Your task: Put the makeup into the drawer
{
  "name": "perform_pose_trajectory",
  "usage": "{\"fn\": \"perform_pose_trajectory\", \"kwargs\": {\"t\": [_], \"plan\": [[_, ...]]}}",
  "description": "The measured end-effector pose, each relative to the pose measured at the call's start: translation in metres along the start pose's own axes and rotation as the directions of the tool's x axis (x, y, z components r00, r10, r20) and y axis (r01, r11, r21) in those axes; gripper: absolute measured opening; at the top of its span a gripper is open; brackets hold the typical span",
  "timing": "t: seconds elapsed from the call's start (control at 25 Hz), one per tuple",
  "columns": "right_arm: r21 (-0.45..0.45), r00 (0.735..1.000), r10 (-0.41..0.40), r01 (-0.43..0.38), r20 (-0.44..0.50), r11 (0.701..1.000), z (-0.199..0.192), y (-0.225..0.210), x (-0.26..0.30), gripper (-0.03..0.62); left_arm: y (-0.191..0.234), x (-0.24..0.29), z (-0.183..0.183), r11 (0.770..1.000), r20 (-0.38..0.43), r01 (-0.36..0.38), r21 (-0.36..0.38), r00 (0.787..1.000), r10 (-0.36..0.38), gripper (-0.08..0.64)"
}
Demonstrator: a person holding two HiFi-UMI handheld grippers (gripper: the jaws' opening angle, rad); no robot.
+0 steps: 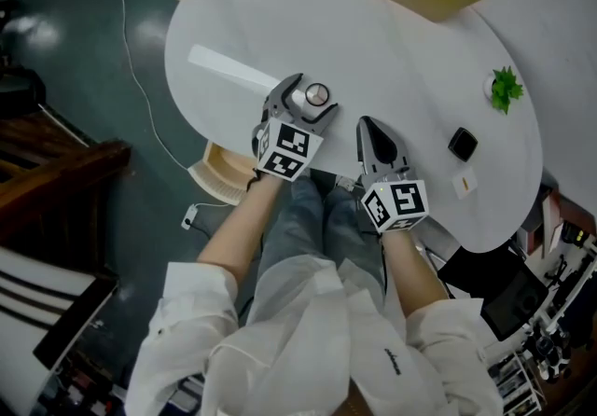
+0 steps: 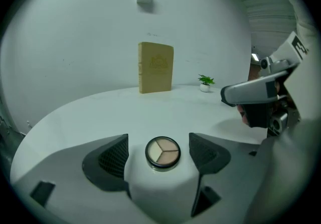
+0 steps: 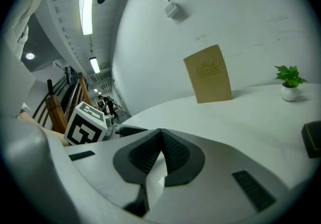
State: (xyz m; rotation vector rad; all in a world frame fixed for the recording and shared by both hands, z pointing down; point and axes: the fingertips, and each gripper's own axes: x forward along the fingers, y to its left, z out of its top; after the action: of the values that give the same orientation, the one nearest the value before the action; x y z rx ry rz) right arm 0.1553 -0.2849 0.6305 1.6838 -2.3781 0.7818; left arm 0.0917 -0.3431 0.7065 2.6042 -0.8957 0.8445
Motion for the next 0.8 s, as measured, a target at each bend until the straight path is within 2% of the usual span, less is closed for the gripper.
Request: {"fn": "perform_pose_trajectory", "kwargs": {"t": [0.24,0.44,0.72,0.8], "plan": [[0.001,1.000,0.001,-0.001,-0.002,1.000,-0.004,0.002,-0.004,0.017,0.001,0.009,-0.003,1.000,-0.058,0.008,-0.012,0.998,-0.008,0.370],[0.003,1.000,0.001,0.000,-0.004,1.000,-0.006,0.001,-0.006,0.017,-0.001,0.011,-0.006,1.000,-0.090,-0.005,0.024,0.996,0.007,0.367],[0.001,1.000,0.004,-0.004,-0.001,1.000,-0.008,0.003,-0.012,0.017,-0.002,0.011,-0.009,0.999,-0.109,0.006,0.047,0.994,-0.001,0.308],[0.002,1.000,0.002,-0.002,-0.002,1.000,-0.009,0.004,-0.014,0.017,-0.005,0.011,-0.008,0.998,-0.110,0.015,0.060,0.994,-0.009,0.253]]}}
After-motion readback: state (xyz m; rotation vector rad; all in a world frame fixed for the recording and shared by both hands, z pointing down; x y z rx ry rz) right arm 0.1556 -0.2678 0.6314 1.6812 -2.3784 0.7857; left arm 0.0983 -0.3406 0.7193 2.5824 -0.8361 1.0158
